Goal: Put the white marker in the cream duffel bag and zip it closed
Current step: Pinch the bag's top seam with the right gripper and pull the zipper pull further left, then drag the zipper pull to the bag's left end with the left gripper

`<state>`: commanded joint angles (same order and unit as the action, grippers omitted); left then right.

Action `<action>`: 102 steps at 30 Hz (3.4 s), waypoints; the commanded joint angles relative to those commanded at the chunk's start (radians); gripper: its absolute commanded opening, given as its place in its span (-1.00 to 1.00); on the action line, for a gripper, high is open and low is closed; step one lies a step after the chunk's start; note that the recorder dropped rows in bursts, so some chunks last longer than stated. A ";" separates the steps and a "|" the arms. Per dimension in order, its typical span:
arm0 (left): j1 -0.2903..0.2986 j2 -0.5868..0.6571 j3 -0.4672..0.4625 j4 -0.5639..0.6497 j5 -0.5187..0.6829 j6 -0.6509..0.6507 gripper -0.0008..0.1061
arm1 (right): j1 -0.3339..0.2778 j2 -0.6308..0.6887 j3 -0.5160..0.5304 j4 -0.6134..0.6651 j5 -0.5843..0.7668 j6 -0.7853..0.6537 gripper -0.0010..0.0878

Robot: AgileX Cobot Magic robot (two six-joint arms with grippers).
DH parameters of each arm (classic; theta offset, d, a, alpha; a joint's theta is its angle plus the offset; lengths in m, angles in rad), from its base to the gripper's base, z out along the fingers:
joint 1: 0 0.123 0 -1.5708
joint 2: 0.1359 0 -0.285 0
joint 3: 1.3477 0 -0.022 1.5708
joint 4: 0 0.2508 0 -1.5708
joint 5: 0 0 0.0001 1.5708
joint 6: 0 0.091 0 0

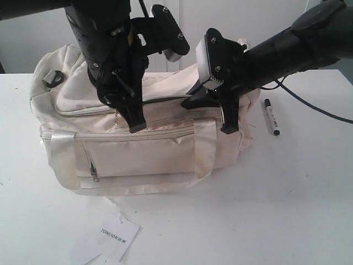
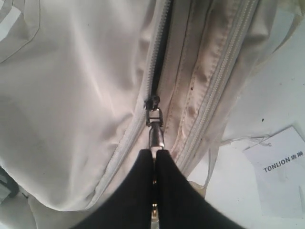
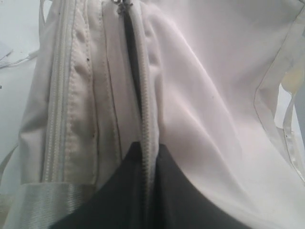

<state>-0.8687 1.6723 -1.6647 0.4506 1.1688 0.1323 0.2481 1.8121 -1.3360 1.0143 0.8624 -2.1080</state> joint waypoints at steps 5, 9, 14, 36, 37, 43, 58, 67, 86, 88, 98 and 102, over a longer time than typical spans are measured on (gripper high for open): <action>0.000 0.000 0.000 0.008 0.025 0.002 -0.99 | 0.000 0.000 0.000 0.000 0.002 0.011 -0.98; 0.000 -0.009 0.000 0.014 0.029 0.002 -0.99 | 0.000 0.000 0.000 0.000 0.002 0.017 -0.98; 0.000 -0.025 0.000 0.038 0.034 0.002 -0.99 | 0.000 0.000 0.000 0.000 0.002 0.019 -0.98; 0.000 -0.071 0.000 0.058 0.052 0.002 -0.99 | 0.000 0.000 0.000 -0.002 -0.001 0.021 -0.98; 0.000 -0.071 0.000 0.063 0.052 0.002 -0.99 | 0.000 0.000 0.000 -0.002 -0.001 0.021 -0.98; 0.024 -0.071 0.000 0.075 0.052 0.002 -0.99 | 0.000 0.000 0.000 -0.002 -0.001 0.021 -0.98; 0.049 -0.071 0.000 0.075 0.052 0.006 -0.99 | 0.000 0.000 0.000 -0.002 -0.001 0.021 -0.98; 0.089 -0.079 0.000 0.054 0.052 0.026 -0.99 | 0.000 0.000 0.000 -0.002 -0.001 0.021 -0.98; 0.169 -0.079 0.000 -0.002 0.052 0.056 -0.99 | 0.000 0.000 0.000 -0.002 -0.001 0.021 -0.98; 0.169 -0.081 0.000 -0.003 0.052 0.058 -0.99 | 0.000 0.000 0.000 -0.002 -0.001 0.021 -0.98; 0.175 -0.090 0.000 0.020 0.052 0.078 -0.99 | 0.000 0.000 0.000 -0.002 -0.001 0.021 -0.98; 0.201 -0.090 0.000 0.010 0.052 0.078 -0.99 | 0.000 0.000 0.000 -0.002 -0.001 0.021 -0.98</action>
<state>-0.6673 1.5825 -1.6647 0.4604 1.2211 0.2099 0.2481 1.8121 -1.3360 1.0126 0.8614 -2.0872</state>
